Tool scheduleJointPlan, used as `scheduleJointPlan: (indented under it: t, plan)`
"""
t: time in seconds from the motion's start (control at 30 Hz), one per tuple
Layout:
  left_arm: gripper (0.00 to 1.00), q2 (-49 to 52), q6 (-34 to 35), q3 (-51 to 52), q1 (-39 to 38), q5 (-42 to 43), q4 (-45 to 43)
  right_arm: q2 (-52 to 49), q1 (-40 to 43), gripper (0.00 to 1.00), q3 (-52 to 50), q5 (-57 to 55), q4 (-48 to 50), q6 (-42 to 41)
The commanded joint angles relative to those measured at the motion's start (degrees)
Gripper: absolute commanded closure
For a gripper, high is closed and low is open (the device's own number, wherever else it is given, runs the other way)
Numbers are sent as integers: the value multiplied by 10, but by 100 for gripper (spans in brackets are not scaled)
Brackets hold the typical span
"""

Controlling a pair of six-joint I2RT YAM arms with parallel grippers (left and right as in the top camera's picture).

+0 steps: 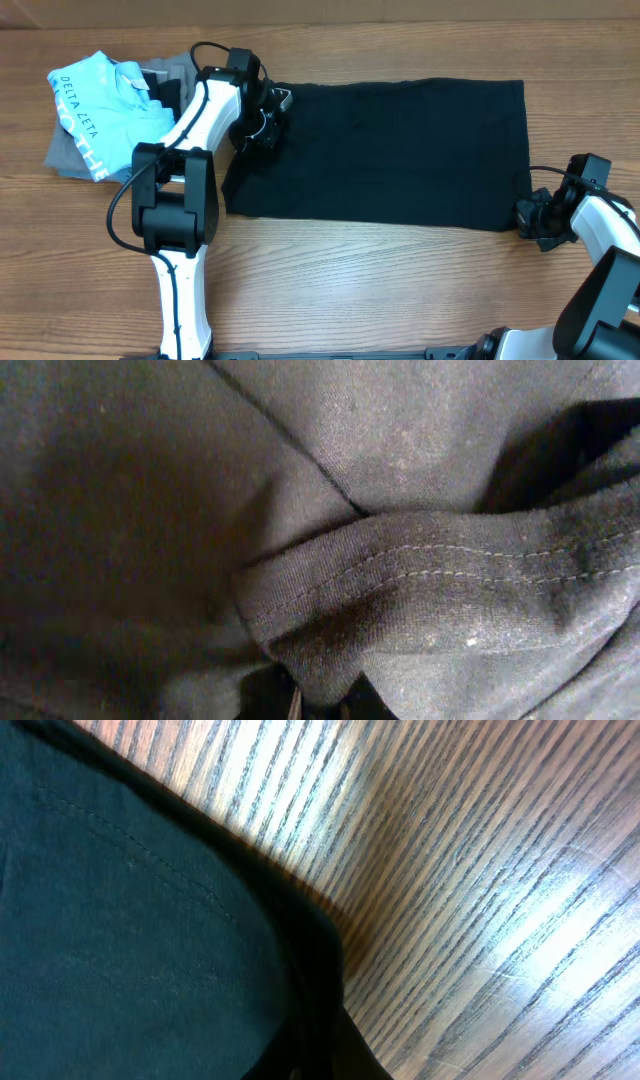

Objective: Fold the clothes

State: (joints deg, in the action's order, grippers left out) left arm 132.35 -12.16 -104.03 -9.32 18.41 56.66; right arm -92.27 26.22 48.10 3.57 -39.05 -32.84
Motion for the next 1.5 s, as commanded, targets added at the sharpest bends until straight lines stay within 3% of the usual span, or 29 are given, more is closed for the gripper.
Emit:
scheduleJointPlan:
  t: [0.0, 0.43, 0.53, 0.6, 0.67, 1.0, 1.2, 1.33, 1.47]
  plan:
    - [90, -38, -1, -23, 7, -10, 4, 0, 3, 93, 13, -10, 1, -4]
    - [90, -61, -13, -23, 7, -40, -37, 0, 3, 93, 13, -10, 1, -4]
    - [77, -61, -13, -23, 7, -40, -44, 0, 3, 93, 13, -10, 1, -4]
    - [52, -61, -13, -23, 7, -40, -41, 0, 3, 93, 13, -10, 1, -4]
    - [46, -61, -13, -23, 7, -41, -26, 0, 3, 93, 13, -10, 1, -4]
    - [49, -61, 11, -23, 58, -99, 211, 0, 3, 93, 13, -10, -1, -2]
    - [50, -61, 31, -21, 112, -58, 263, 0, 3, 92, 13, -10, -2, -2]
    - [50, -61, -9, -10, 128, 34, 283, 0, 3, 92, 13, -10, -3, -2]
    - [49, -61, -23, 16, 126, 40, 285, 0, 3, 90, 13, -10, -3, -2]
